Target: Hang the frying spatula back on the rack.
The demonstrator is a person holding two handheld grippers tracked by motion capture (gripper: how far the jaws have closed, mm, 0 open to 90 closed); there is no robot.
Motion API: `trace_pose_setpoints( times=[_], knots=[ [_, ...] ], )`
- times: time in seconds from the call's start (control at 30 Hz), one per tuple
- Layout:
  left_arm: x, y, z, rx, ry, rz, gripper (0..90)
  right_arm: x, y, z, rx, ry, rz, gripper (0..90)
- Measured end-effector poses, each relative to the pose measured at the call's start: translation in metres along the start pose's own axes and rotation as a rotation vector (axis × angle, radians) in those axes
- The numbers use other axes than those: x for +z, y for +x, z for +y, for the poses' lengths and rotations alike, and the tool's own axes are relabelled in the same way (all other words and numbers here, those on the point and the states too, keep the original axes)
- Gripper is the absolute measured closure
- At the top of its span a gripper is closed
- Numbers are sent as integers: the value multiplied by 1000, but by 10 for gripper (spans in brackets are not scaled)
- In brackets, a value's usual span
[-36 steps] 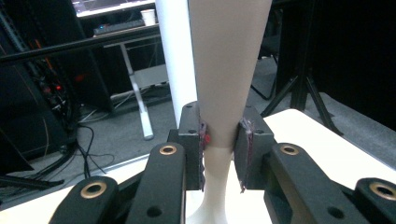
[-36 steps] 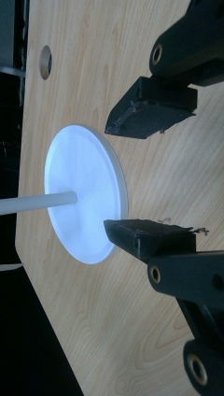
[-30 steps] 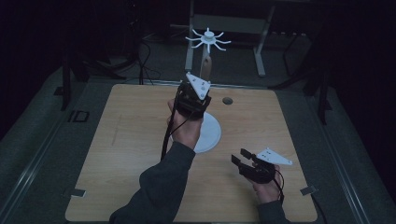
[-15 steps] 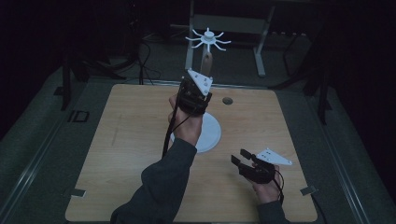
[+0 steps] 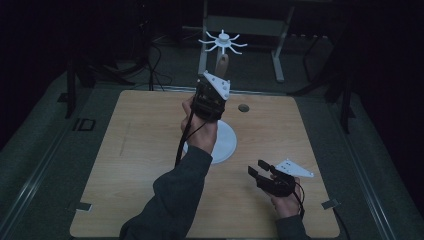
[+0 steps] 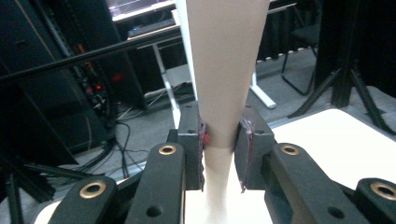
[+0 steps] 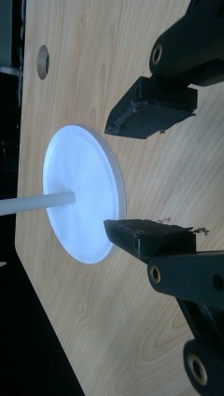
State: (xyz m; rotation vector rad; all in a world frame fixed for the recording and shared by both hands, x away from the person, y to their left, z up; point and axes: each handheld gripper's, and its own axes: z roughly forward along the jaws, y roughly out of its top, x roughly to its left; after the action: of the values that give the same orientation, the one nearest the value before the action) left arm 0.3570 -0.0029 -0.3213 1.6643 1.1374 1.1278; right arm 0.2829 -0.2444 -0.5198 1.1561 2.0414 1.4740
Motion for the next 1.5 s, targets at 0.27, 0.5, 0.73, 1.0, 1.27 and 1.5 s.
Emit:
trace_pose_setpoints(
  times=[0.27,0.5,0.73,1.0,1.27,1.5],
  knots=[
    [4,3,-1,-3,26,17,745,0,0,0,-1,1,3,471],
    [8,1,1,16,37,39,744,1,0,0,0,2,3,471],
    [12,1,1,29,36,50,738,0,0,-1,0,-1,3,471],
    [8,1,-2,36,8,20,730,2,1,1,0,-1,3,473],
    [5,1,2,20,10,13,738,16,13,17,-18,-30,33,474],
    [12,1,4,21,28,31,738,16,16,20,-24,-36,43,473]
  ],
)
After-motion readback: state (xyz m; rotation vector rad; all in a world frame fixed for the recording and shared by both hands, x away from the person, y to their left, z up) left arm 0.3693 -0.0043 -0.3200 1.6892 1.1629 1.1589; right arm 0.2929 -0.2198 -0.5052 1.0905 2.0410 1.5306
